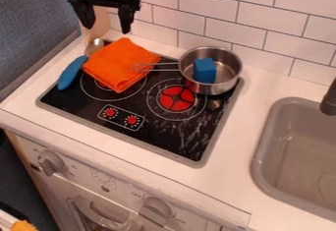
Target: Transfer the blue cube to the bottom right corner of the stove
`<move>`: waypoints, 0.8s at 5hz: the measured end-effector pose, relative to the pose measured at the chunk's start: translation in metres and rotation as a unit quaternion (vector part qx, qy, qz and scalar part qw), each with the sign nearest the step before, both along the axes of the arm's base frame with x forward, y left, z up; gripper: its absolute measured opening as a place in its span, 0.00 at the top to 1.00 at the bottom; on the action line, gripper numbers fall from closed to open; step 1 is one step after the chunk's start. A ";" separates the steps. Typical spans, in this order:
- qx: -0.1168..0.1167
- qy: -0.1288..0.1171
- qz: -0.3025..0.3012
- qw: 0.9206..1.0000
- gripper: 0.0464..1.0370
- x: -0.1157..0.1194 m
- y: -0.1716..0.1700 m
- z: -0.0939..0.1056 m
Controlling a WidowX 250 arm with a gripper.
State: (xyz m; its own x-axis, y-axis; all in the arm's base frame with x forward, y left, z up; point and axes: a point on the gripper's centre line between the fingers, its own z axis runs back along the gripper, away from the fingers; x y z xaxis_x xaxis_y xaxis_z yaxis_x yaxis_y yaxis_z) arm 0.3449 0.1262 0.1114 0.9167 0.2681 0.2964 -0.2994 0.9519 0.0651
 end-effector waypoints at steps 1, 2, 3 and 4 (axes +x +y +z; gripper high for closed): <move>-0.008 0.012 0.003 1.000 0.04 -0.001 -0.002 -0.010; -0.032 0.008 -0.001 0.999 0.04 0.007 -0.028 -0.012; -0.028 0.002 -0.023 0.999 0.04 0.018 -0.061 -0.007; -0.032 -0.007 -0.029 0.999 0.04 0.024 -0.087 -0.007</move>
